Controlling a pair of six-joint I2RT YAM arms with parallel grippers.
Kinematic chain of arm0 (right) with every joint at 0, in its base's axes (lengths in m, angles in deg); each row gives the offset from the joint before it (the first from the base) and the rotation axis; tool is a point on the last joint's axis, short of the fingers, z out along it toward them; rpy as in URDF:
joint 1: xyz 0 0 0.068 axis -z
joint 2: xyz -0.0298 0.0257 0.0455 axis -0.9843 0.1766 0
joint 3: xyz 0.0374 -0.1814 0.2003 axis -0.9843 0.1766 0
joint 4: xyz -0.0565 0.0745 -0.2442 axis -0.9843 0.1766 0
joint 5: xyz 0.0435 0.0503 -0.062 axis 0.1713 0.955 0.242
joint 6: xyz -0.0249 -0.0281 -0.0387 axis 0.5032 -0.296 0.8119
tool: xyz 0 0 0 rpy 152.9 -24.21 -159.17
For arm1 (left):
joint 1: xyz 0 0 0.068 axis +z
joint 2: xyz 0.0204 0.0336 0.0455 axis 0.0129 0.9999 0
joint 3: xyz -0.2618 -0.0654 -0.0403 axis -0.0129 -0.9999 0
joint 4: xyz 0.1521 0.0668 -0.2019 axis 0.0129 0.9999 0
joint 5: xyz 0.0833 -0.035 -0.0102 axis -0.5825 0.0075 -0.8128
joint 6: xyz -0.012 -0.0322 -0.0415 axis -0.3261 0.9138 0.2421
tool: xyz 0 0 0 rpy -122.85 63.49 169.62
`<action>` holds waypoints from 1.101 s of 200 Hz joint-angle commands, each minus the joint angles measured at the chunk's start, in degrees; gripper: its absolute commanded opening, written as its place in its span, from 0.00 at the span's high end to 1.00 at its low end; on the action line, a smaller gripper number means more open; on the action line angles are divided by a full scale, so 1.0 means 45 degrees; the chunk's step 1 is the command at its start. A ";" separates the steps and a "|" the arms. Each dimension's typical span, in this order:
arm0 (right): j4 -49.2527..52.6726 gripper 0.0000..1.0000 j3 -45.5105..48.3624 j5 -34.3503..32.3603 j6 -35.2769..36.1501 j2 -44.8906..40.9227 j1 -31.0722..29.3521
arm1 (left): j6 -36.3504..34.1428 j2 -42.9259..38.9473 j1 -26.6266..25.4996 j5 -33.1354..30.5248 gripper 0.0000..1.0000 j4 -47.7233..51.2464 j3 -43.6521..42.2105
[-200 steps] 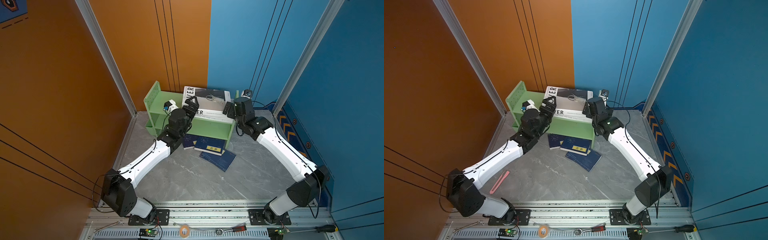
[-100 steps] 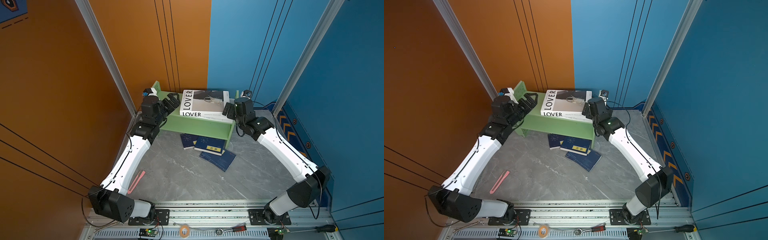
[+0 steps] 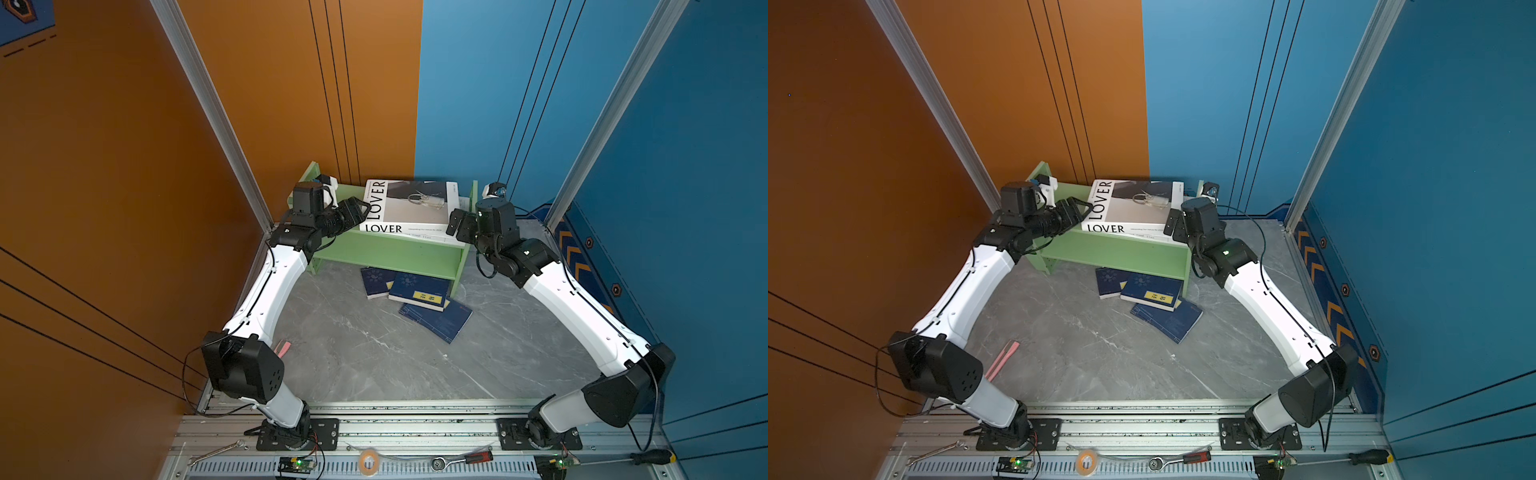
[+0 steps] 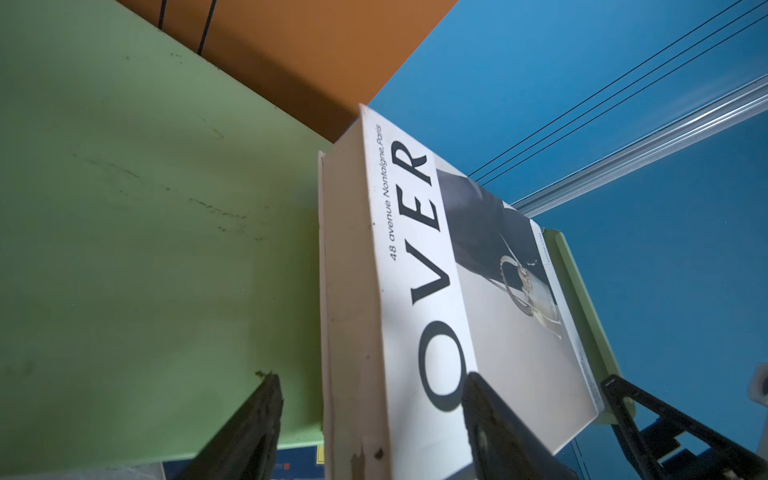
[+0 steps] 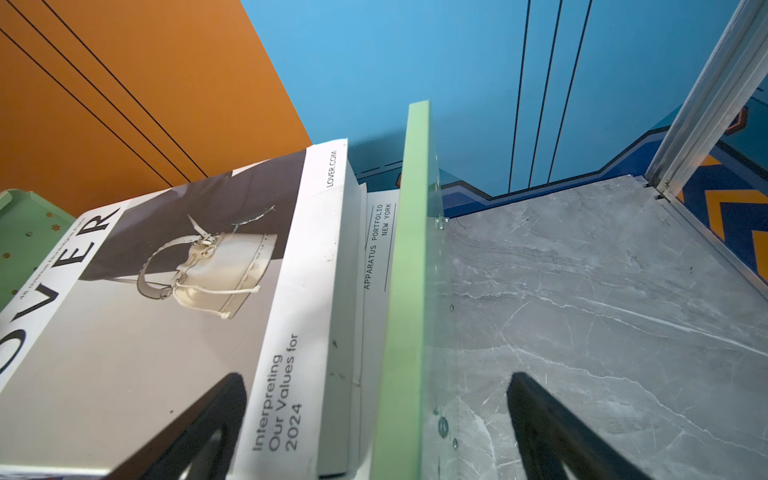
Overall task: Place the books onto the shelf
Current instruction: 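Push the LOVER box edges with both grippers to align it on the portfolio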
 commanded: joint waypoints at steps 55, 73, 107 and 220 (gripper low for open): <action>0.0396 0.00 0.0079 0.0343 0.0330 0.0257 -0.0091 | -0.0546 0.0558 0.0116 0.1874 0.47 0.0247 0.0933; 0.0318 0.02 0.0080 0.0509 0.0387 0.0340 -0.0096 | -0.0565 0.0673 0.0123 0.1978 0.52 0.0250 0.1065; 0.0190 0.06 0.0080 0.0803 0.0570 0.0450 -0.0096 | -0.0815 0.1126 0.0150 0.2603 0.61 0.0356 0.1558; 0.0049 0.16 0.0074 0.1872 0.1197 0.0538 -0.0227 | -0.1358 0.1842 -0.0253 0.4661 0.72 0.0423 0.2681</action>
